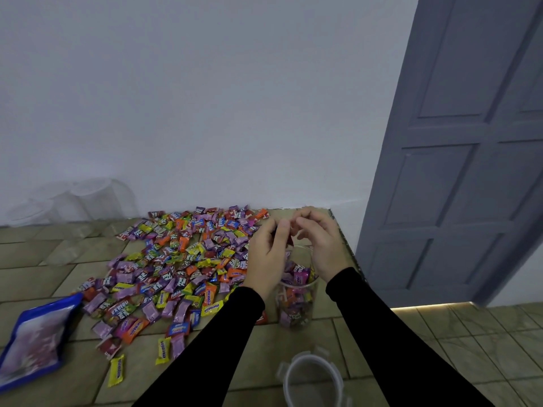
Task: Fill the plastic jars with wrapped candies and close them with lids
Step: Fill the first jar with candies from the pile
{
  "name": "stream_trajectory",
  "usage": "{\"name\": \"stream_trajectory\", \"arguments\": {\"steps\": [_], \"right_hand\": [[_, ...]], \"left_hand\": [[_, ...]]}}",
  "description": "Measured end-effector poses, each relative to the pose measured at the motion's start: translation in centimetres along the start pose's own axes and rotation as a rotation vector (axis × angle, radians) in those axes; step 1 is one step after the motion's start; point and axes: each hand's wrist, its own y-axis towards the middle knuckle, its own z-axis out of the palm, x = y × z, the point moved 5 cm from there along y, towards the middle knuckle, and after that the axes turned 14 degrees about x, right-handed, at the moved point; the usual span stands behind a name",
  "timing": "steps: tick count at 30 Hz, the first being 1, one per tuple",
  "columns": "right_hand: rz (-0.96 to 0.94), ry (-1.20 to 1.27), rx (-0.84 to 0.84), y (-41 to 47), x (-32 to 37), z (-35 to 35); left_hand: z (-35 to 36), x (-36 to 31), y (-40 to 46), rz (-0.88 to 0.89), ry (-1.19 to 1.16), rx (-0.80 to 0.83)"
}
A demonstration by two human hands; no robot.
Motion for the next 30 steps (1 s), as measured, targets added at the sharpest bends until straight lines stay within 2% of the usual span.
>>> {"name": "stream_trajectory", "arguments": {"steps": [5, 8, 11, 14, 17, 23, 30], "right_hand": [[0.021, -0.180, -0.154, -0.6, -0.6, -1.8], [0.171, -0.180, -0.109, -1.8, -2.6, -2.6], [0.293, -0.105, -0.033, -3.0, -4.9, -2.4], [0.322, 0.093, -0.064, -3.7, -5.9, -1.5], [0.312, 0.131, -0.119, -3.8, -5.6, -1.1], [0.306, 0.094, -0.203, -3.8, -5.8, -1.5], [0.301, 0.081, -0.184, -3.8, -5.7, -1.8]], "left_hand": [[-0.3, 0.1, 0.1, -0.008, 0.155, 0.039], [-0.5, -0.8, 0.5, -0.032, 0.283, 0.120], [-0.3, -2.2, 1.3, -0.138, 0.474, 0.372], [1.0, -2.8, 1.6, -0.228, 0.768, 0.667], [2.4, -1.9, 1.3, -0.261, 0.986, 0.841], [4.0, -0.2, 1.5, -0.276, 1.188, 0.857], [4.3, -0.2, 1.7, -0.302, 1.187, 0.871]]}}
